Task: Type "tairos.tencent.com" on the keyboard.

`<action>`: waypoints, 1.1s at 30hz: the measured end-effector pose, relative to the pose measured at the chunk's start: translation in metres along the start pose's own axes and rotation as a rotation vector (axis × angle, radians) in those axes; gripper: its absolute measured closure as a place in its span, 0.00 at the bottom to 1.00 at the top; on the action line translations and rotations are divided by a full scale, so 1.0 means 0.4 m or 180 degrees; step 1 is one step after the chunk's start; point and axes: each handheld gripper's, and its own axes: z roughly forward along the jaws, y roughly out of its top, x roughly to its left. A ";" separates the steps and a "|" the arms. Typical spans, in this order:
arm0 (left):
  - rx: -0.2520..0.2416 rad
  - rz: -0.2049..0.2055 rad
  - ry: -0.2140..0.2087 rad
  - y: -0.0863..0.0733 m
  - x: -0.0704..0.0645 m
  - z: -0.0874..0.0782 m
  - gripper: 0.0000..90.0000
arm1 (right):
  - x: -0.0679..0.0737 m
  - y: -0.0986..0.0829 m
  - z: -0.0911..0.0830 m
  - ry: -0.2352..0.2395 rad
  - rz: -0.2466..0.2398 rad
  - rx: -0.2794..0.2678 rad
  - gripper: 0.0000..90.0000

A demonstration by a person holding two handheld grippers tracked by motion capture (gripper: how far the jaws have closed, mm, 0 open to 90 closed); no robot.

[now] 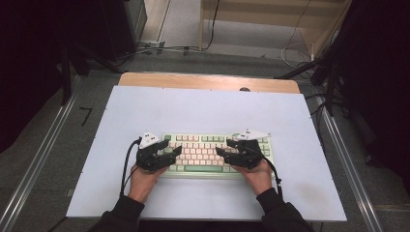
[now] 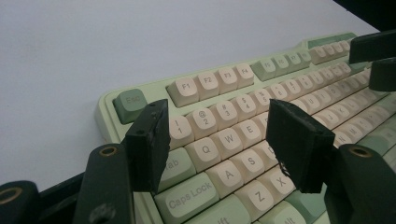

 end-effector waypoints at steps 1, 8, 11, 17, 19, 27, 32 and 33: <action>0.0002 0.0003 0.0002 0.000 0.000 0.000 0.45 | -0.004 -0.003 -0.005 -0.0025 0.0013 -0.0014 0.41; 0.0000 0.0006 0.0003 0.000 0.000 -0.001 0.45 | -0.032 -0.034 -0.056 -0.0125 0.0065 -0.0104 0.35; 0.0001 0.0005 0.0000 -0.001 0.000 -0.001 0.45 | -0.047 -0.058 -0.085 -0.0130 0.0128 -0.0136 0.35; -0.0030 0.0024 -0.0003 -0.001 -0.007 0.000 0.48 | -0.073 -0.070 -0.128 -0.0195 0.0297 -0.0297 0.34; -0.0032 0.0018 -0.0016 -0.001 -0.008 0.001 0.49 | -0.082 -0.073 -0.128 -0.0226 0.0354 -0.0303 0.35; -0.0033 0.0034 -0.0118 -0.003 -0.014 0.007 0.66 | -0.084 -0.075 -0.118 -0.0228 0.0392 -0.0291 0.34; -0.0011 0.0043 -0.0258 0.001 -0.023 0.018 0.94 | -0.083 -0.077 -0.118 -0.0237 0.0385 -0.0299 0.34; 0.0001 0.0059 -0.0276 0.002 -0.026 0.021 0.97 | -0.083 -0.077 -0.119 -0.0242 0.0379 -0.0305 0.34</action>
